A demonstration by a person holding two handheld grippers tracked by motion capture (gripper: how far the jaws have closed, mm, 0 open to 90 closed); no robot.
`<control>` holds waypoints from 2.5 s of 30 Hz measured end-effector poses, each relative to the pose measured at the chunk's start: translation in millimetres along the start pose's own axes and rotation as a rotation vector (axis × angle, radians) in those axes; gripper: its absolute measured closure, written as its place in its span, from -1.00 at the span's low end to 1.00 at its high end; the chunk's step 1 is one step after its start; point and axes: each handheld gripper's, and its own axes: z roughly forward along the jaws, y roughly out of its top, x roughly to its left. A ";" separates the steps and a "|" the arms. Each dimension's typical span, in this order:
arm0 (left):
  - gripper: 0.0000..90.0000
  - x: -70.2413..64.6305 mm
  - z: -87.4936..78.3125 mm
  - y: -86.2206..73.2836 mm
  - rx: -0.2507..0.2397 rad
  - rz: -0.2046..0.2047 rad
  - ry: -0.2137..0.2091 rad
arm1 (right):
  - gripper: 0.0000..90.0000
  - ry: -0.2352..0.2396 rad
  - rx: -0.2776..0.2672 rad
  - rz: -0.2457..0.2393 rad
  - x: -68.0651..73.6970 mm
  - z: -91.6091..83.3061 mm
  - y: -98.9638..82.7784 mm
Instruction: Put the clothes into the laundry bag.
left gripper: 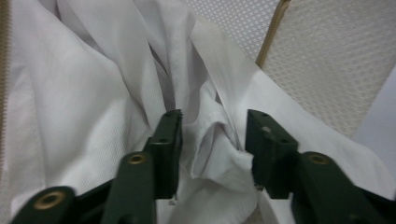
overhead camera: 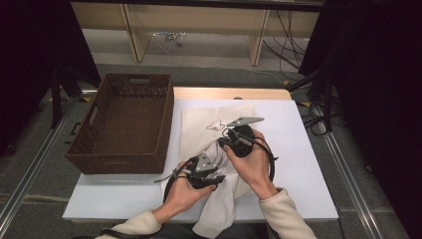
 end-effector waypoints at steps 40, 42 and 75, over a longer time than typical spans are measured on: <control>0.95 -26.2 9.5 -21.8 0.157 0.140 -0.058 | 0.97 0.009 0.019 0.007 1.8 -0.6 0.6; 0.96 -24.9 8.9 -21.7 0.160 0.126 -0.064 | 0.97 0.017 0.023 0.006 1.7 -0.8 0.7; 0.97 7.1 17.3 20.9 -0.055 0.003 0.082 | 0.97 0.002 0.001 0.007 4.2 -3.3 1.0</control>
